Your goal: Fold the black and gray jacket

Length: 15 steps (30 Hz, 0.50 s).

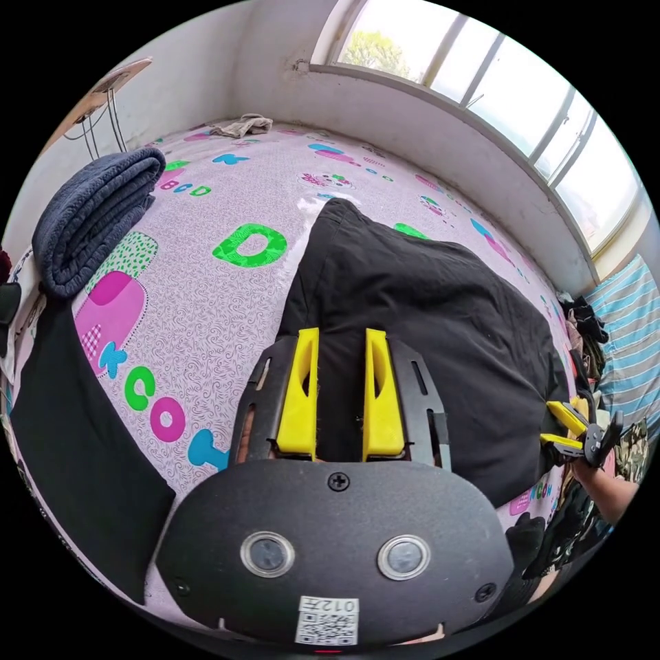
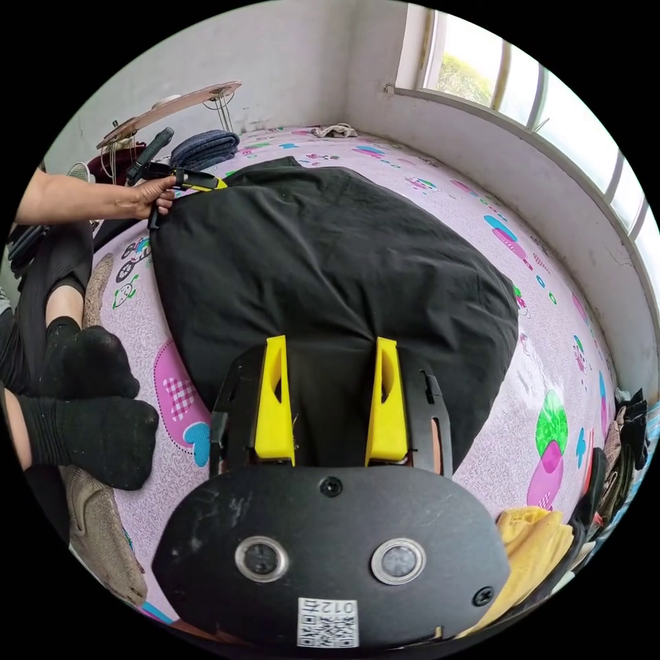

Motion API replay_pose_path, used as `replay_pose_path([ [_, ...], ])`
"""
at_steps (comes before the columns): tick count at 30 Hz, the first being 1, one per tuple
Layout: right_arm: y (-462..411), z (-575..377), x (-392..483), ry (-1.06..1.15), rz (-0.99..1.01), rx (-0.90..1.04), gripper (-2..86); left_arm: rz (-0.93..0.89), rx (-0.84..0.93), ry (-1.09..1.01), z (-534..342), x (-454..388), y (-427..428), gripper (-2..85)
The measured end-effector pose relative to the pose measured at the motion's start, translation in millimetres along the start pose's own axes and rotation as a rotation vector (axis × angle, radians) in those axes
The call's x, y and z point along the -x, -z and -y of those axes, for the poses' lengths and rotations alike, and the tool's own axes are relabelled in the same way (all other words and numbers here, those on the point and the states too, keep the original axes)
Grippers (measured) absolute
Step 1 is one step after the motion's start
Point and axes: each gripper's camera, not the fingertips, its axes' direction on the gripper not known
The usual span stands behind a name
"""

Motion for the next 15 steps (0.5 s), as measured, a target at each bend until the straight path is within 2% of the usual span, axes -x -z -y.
replay_pose_path([
  [6, 0.1, 66.9, 6.5, -0.081, 0.012, 0.072, 16.9, 0.005, -0.006, 0.006, 8.2, 4.5, 17.4, 8.3],
  [8, 5.1, 95.9, 7.8, -0.115, -0.023, 0.113, 16.5, 0.005, -0.073, -0.037, 13.9, -3.6, 44.8, 8.1],
  [11, 27.5, 143.0, 8.9, -0.098, -0.123, -0.009, 15.8, -0.058, -0.161, -0.131, 40.5, -29.0, 64.5, 8.5],
  [15, 16.4, 241.0, -18.5, -0.179, -0.12, -0.068, 15.7, -0.167, -0.078, -0.276, 93.7, -88.5, 41.1, 9.0],
])
